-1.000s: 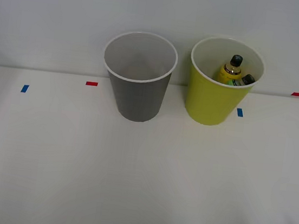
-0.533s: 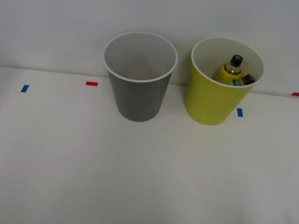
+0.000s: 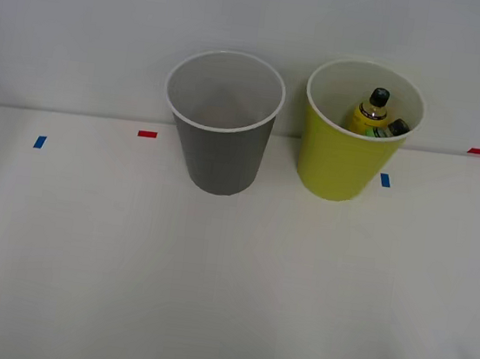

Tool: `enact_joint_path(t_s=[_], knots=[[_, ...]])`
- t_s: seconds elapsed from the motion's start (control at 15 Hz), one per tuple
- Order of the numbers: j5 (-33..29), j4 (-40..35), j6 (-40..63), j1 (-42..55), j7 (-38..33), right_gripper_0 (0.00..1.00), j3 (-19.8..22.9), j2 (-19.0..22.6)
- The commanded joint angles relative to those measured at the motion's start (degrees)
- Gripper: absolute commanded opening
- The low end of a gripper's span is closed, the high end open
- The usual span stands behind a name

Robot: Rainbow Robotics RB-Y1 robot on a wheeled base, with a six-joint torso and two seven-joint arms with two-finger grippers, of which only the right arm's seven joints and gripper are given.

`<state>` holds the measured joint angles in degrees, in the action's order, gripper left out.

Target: Put cans in the gray bin, plastic bottles in the light green bin

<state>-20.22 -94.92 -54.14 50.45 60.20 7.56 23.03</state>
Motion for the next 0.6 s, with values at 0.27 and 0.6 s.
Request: enact_joint_path(t_s=[0.27, 0.6], knots=[[0.0, 0.0, 0.0, 0.0, 0.0, 1.00, 0.0, 0.0], [0.0, 0.0, 0.0, 0.0, 0.0, 1.00, 0.0, 0.0]])
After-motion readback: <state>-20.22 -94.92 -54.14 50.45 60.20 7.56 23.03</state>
